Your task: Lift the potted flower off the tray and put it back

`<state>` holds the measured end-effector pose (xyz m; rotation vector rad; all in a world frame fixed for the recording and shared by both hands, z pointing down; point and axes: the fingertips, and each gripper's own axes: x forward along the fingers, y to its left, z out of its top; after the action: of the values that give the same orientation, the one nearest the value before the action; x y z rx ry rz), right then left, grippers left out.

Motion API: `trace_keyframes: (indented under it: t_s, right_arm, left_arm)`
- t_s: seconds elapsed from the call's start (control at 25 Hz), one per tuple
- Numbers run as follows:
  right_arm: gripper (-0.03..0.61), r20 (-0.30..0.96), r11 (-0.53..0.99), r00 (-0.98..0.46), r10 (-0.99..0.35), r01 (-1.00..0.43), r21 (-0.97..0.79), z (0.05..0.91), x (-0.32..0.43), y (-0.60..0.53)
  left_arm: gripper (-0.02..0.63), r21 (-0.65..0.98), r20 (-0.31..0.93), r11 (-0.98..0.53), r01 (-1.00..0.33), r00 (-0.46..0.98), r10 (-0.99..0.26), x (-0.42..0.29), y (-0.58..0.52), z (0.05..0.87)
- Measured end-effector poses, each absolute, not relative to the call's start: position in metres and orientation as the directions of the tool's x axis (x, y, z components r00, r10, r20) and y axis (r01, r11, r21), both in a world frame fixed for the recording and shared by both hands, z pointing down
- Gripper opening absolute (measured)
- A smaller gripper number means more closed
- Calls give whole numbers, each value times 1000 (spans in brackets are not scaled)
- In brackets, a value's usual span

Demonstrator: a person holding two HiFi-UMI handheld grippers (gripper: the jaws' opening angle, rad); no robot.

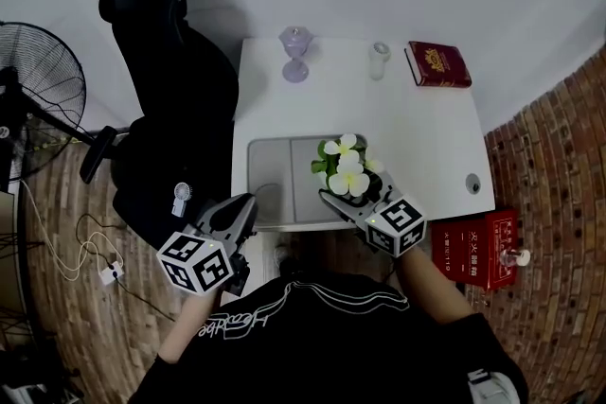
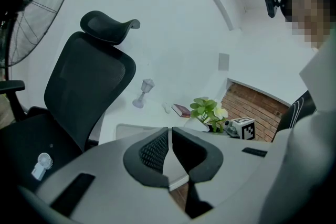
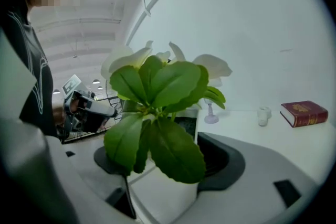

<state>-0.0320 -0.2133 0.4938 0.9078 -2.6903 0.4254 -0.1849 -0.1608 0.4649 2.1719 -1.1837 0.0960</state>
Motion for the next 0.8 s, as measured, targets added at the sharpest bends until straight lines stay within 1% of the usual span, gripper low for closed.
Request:
trace_keyframes:
  t_s: [0.2,0.48,0.8]
  right_arm:
    - [359,405,726,-722,-561,-664,-176,533,-30,-238]
    - [359,500,711,-671,-547,-688,-146,577,-32,-256]
    - [359,540,713,-643,-543,-693,-109,596,-38,-261]
  left_arm:
    - [46,504,364,-378,-777,588,-723,-183,-165,468]
    - [46,482,389,-382,-788,584,-713,-181,-172,476]
    - [46,479,398,-369,-797,572,-718,-189,-177,481]
